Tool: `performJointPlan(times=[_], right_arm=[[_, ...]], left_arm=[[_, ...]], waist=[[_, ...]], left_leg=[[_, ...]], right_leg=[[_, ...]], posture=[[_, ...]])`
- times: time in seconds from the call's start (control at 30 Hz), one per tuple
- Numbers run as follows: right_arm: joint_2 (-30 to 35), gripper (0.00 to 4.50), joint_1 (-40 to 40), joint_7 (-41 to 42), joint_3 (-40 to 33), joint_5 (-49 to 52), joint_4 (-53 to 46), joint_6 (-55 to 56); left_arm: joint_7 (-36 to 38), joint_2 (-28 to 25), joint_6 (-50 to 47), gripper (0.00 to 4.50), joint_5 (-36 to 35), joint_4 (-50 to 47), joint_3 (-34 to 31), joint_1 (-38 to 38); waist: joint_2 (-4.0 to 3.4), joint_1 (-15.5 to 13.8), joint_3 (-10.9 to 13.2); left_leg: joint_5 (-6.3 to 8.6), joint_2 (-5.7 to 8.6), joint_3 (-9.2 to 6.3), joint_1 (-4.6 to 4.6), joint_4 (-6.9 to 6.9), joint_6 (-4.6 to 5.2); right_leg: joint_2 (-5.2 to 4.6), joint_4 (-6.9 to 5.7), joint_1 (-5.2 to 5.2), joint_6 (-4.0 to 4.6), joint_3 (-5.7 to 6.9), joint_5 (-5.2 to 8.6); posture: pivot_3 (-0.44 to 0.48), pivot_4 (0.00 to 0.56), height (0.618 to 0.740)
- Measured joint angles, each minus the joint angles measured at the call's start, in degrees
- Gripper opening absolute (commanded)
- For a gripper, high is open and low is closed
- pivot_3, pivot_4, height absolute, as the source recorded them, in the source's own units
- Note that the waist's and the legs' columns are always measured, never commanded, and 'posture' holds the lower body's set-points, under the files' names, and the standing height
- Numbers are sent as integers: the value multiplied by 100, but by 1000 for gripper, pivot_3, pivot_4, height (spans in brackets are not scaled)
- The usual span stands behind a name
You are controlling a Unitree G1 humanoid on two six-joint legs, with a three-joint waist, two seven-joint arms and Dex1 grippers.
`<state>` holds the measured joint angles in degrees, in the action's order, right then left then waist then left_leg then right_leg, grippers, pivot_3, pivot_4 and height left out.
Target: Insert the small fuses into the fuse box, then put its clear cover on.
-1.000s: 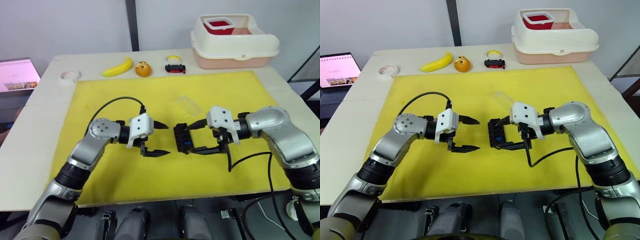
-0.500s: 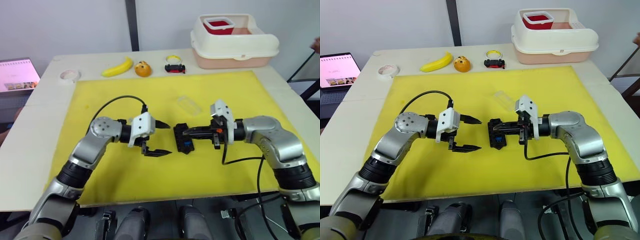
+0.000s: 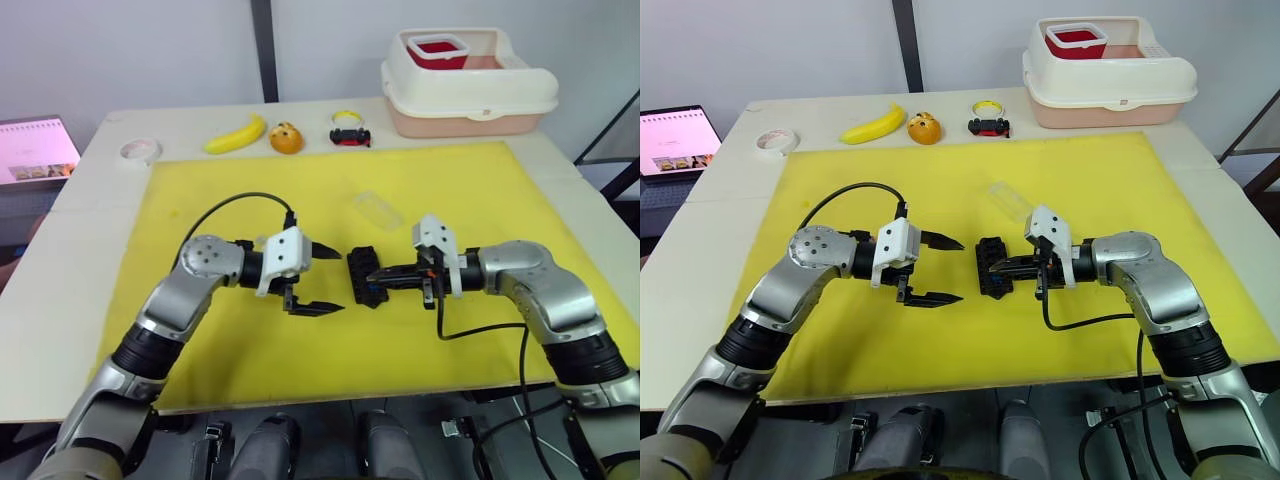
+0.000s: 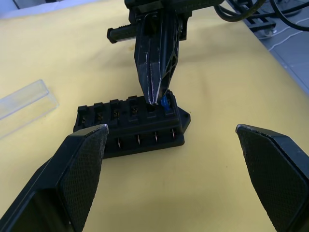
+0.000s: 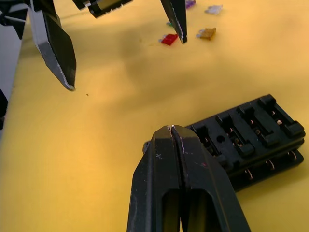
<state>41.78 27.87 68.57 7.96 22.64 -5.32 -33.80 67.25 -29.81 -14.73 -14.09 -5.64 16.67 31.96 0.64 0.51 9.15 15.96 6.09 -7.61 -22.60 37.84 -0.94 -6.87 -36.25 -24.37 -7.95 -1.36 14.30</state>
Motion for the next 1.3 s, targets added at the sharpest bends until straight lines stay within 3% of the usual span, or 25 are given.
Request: performJointPlan(times=[0.83,0.93,1.07,1.13,1.2,1.3], right_arm=[[93,33,-341,-187,43,-283,-356,559],[44,33,-333,-511,-220,-128,-594,321],[212,33,-443,-1072,-1217,296,-1072,-240],[414,623,-821,-1351,-2036,661,-1295,-747],[512,1211,-1100,-1435,-2407,786,-1352,-942],[808,2798,-1989,-1492,-3207,802,-1359,-1021]], left_arm=[[13,73,89,4500,37,341,-8,175],[-29,64,188,4500,30,326,-69,69],[-287,-121,14,4500,-187,158,-566,-445],[-531,-363,-302,4500,-406,-100,-1064,-845],[-625,-503,-502,4500,-548,-213,-1331,-1063],[-743,-938,-1025,4500,-1015,-473,-2145,-1800]], waist=[[0,-2,0],[0,-1,0],[-1,-10,-1],[-1,-47,0],[-1,-82,0],[-2,-116,0]], left_leg=[[0,0,0,1,2,0],[0,0,0,0,1,0],[0,-1,-4,-1,-3,0],[1,0,-5,-1,-4,1],[1,0,-2,-1,-2,2],[4,-1,2,1,-3,7]], right_leg=[[0,0,2,0,0,0],[0,0,1,0,-1,0],[0,0,-3,0,-1,0],[-1,1,-1,0,-2,0],[0,2,0,0,-3,0],[0,1,0,1,-5,0]], posture=[[0,150,740],[0,150,740],[0,150,740],[0,150,740],[0,150,740],[0,150,740]])
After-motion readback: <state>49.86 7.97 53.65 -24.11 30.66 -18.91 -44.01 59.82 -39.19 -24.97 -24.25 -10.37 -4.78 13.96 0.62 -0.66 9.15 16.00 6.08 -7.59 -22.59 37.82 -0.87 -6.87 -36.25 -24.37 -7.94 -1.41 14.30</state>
